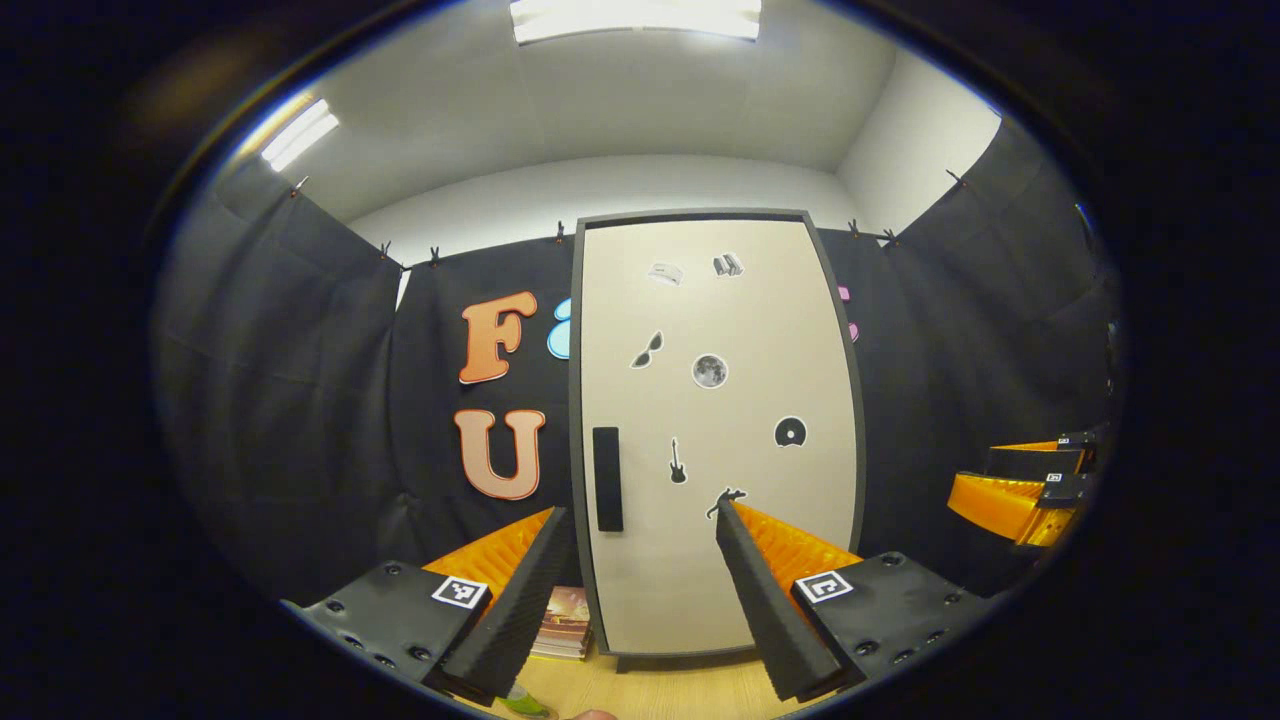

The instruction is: Open the cabinet door with the right hand, grasp the bottle in the cabinet with the left hand and place it on the coaster, then close the cabinet door with the right hand.

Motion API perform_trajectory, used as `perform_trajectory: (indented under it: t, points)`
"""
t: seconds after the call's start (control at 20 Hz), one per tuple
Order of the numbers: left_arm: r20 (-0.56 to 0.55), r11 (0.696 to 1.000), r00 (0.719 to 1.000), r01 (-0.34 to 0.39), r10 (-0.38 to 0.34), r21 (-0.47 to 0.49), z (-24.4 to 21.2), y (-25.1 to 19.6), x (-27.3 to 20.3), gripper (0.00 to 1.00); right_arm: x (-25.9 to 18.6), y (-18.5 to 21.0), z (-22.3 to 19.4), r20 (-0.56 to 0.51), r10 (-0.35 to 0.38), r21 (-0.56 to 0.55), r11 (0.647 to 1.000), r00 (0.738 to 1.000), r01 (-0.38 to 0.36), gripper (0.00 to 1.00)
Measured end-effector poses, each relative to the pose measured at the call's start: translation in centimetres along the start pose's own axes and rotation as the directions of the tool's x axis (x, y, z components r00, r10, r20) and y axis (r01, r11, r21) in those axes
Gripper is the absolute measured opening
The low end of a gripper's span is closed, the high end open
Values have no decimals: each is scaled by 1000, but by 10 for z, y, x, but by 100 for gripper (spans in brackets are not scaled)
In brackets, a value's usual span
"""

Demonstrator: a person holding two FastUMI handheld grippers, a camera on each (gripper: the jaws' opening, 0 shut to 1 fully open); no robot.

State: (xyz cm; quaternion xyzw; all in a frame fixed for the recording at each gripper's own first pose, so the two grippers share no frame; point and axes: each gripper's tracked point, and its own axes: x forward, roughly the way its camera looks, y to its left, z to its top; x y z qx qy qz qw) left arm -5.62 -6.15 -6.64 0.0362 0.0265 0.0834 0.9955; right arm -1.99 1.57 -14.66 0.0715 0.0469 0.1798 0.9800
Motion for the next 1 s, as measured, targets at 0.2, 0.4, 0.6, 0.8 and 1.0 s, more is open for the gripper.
perform_trajectory:
  t: [0.2,0.4,0.6,0.8,1.0]
  points:
    - [15,1000,1000,0,0,-16,11,19,4,96,4,13,7,7,4,-21,1000,1000,-4,93]
    - [20,999,1000,17,-16,-33,14,37,11,96,8,28,13,8,2,-38,999,1000,-2,93]
    - [34,999,999,21,-20,-28,19,58,14,96,13,41,16,11,-5,-34,999,1000,5,93]
    - [36,996,998,50,-47,-67,20,72,19,96,20,48,21,17,-22,-54,998,1000,23,93]
    - [17,996,998,53,-52,-72,15,82,25,96,22,50,21,12,-45,-57,997,999,46,93]
